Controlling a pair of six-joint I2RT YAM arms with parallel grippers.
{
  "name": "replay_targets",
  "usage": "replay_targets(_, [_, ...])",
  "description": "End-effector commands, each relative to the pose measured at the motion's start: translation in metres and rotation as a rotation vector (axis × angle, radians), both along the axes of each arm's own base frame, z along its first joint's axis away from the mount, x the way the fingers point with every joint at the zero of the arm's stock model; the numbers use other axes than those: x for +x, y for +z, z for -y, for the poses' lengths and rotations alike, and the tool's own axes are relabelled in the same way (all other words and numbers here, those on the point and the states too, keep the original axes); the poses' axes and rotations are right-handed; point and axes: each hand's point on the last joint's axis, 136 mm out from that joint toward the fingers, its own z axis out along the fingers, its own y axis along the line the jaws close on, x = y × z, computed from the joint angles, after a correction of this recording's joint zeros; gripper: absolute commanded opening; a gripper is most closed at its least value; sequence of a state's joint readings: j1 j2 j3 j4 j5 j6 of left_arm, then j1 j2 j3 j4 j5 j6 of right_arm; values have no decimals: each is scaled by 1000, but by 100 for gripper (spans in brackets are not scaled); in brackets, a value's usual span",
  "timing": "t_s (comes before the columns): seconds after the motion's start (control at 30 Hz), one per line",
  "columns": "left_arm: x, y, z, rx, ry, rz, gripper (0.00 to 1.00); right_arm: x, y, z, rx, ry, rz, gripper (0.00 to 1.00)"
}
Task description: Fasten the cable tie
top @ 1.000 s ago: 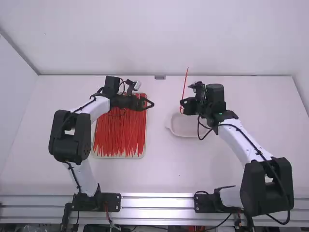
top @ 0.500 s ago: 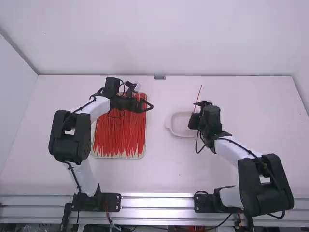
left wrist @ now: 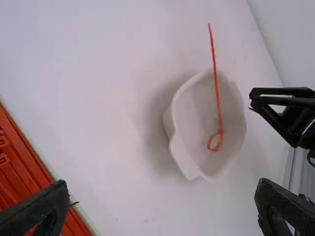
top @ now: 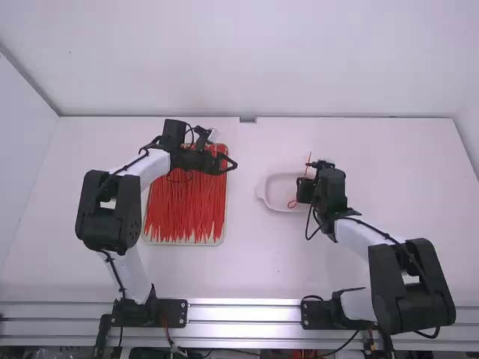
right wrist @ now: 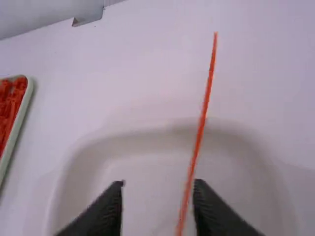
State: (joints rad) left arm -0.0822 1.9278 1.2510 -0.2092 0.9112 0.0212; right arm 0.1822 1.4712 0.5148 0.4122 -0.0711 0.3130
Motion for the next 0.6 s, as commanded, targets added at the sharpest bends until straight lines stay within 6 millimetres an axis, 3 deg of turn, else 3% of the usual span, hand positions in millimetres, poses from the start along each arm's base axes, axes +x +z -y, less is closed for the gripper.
replay_targets(0.0, [3, 7, 0, -7, -9, 25, 99, -1, 0, 3, -4, -15, 0, 42])
replay_targets(0.03, [3, 7, 0, -7, -9, 25, 99, -1, -1, 4, -4, -18, -3, 43])
replay_targets(0.07, [3, 7, 0, -7, -9, 26, 99, -1, -1, 5, -2, -19, -4, 58])
replay_targets(0.1, [3, 7, 0, -6, -9, 26, 99, -2, -1, 4, 9, -21, -10, 98])
replay_targets(0.37, [-2, 11, -7, 60, -4, 47, 99, -9, 4, -3, 42, -5, -29, 99])
replay_targets(0.57, [-9, 18, -18, 134, 39, 29, 99, -25, 23, -3, 58, 4, -36, 99])
